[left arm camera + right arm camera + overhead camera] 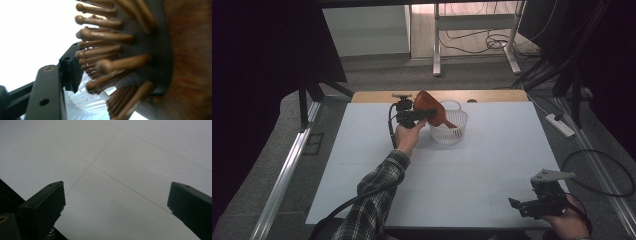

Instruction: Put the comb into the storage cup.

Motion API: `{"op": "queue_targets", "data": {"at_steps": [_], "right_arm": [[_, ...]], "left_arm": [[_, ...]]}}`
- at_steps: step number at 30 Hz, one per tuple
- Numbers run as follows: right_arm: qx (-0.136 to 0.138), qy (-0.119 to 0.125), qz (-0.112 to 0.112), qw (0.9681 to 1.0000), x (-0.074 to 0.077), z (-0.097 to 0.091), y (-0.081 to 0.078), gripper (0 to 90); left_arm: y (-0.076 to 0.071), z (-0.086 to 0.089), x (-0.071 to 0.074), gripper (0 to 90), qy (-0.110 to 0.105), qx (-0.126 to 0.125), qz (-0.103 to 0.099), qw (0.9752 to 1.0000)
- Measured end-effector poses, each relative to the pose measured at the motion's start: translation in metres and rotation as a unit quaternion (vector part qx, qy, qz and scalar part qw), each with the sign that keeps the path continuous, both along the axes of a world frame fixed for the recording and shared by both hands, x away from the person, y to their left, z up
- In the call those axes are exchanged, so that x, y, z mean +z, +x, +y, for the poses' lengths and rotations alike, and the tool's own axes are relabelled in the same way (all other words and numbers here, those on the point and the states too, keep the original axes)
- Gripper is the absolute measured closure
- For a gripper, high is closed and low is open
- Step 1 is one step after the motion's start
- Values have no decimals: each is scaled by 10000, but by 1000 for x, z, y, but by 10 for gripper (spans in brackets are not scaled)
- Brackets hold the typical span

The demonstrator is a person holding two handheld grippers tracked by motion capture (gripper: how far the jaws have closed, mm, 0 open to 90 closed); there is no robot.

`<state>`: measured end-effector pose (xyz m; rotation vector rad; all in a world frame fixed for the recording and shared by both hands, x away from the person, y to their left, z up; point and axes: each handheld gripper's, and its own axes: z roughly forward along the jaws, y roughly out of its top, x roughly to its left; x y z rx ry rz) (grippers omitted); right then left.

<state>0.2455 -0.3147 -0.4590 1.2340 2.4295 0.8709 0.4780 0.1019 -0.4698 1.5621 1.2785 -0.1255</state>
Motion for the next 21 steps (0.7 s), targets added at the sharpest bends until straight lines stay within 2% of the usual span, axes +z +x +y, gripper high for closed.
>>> {"op": "queue_targets", "data": {"at_steps": [9,17,21], "right_arm": [[0,-2,11,10000,0,0,0,13],[-4,-13,14,10000,0,0,0,12],[3,-16,19,10000,0,0,0,12]], "left_arm": [[1,3,3,271,90,-51,-23,9999],[0,1,11,179,365,-216,-130,9990],[1,2,13,144,424,-250,-151,9987]]}}
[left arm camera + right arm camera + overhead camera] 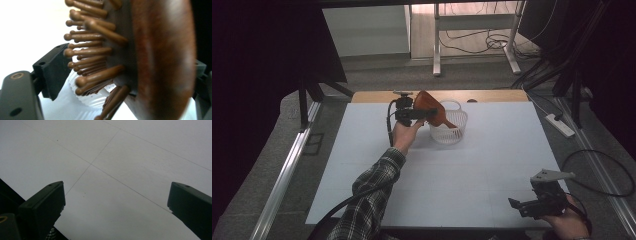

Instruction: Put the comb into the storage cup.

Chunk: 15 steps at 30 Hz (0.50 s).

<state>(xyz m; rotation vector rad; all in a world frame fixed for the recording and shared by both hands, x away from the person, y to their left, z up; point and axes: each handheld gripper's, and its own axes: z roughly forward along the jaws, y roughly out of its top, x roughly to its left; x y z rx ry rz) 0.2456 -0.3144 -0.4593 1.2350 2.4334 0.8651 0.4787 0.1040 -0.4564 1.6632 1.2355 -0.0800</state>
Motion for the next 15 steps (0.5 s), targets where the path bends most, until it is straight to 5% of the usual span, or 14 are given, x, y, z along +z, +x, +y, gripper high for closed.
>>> {"op": "queue_targets", "data": {"at_steps": [15], "right_arm": [[6,0,6,10000,0,0,0,12]], "left_arm": [[-2,6,8,55,315,-173,-160,9992]]}}
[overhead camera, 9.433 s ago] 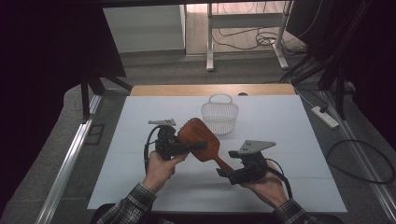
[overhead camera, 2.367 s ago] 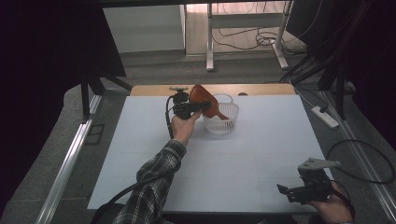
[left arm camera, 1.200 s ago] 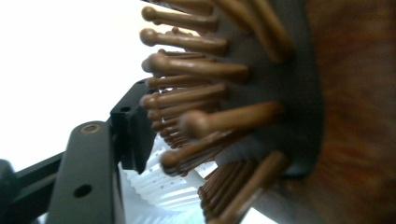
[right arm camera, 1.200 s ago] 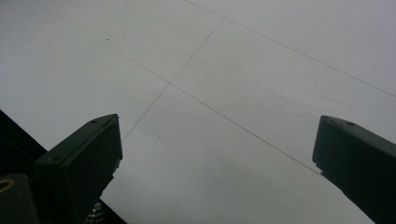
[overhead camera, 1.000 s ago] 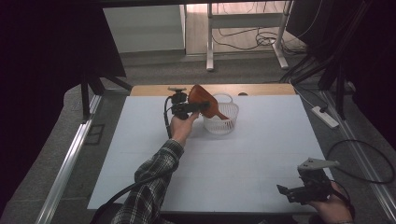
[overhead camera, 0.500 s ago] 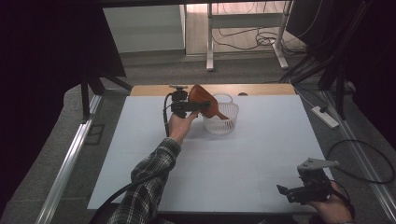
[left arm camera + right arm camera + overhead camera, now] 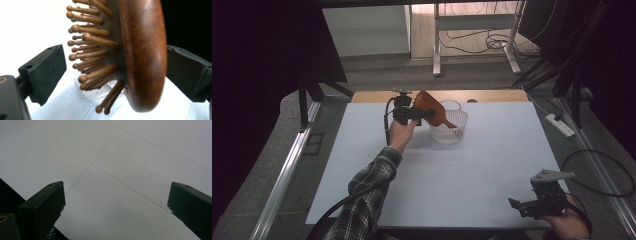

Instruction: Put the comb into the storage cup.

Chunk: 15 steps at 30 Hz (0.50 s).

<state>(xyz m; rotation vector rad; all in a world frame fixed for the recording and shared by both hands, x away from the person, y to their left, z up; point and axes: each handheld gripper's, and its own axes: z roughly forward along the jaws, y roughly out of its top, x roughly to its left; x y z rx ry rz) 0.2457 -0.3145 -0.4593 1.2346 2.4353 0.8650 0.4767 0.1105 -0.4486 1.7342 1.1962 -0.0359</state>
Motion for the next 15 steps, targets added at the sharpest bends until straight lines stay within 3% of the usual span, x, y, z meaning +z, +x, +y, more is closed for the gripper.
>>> {"op": "queue_targets", "data": {"at_steps": [15], "right_arm": [[-43,25,-12,10000,0,-1,0,0]], "left_arm": [[-8,4,10,29,548,-87,-432,9975]]}}
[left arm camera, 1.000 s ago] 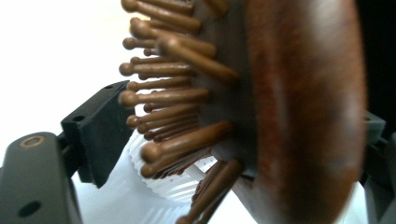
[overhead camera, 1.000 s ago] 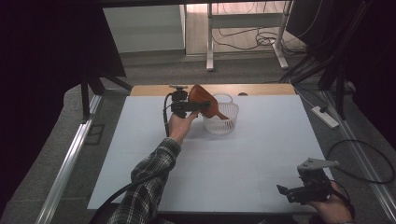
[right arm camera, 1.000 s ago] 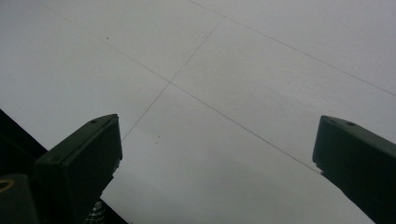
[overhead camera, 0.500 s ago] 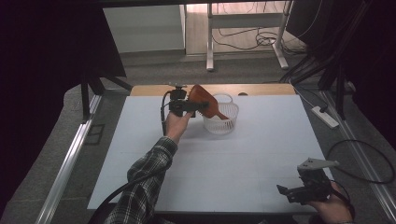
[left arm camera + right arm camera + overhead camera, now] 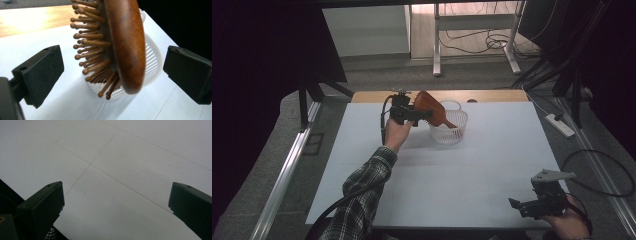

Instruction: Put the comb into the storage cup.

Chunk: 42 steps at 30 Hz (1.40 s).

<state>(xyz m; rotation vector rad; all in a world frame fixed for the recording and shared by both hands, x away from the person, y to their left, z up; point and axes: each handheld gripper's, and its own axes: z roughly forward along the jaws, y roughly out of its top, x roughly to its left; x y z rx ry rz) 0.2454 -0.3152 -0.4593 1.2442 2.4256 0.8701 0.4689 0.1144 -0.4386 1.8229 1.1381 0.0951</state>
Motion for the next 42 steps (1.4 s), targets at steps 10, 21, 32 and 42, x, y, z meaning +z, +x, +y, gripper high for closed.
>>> {"op": "queue_targets", "data": {"at_steps": [10,21,32,42], "right_arm": [[-7,3,24,10000,0,0,0,0],[6,-4,17,10000,0,0,0,0],[13,-23,23,10000,0,1,0,0],[24,-36,35,10000,0,1,1,0]], "left_arm": [[-7,3,5,5,250,-98,-224,9994],[-15,3,11,0,522,-211,-428,9975],[-22,3,14,0,616,-315,-601,9958],[-29,7,13,0,764,-522,-741,9929]]}}
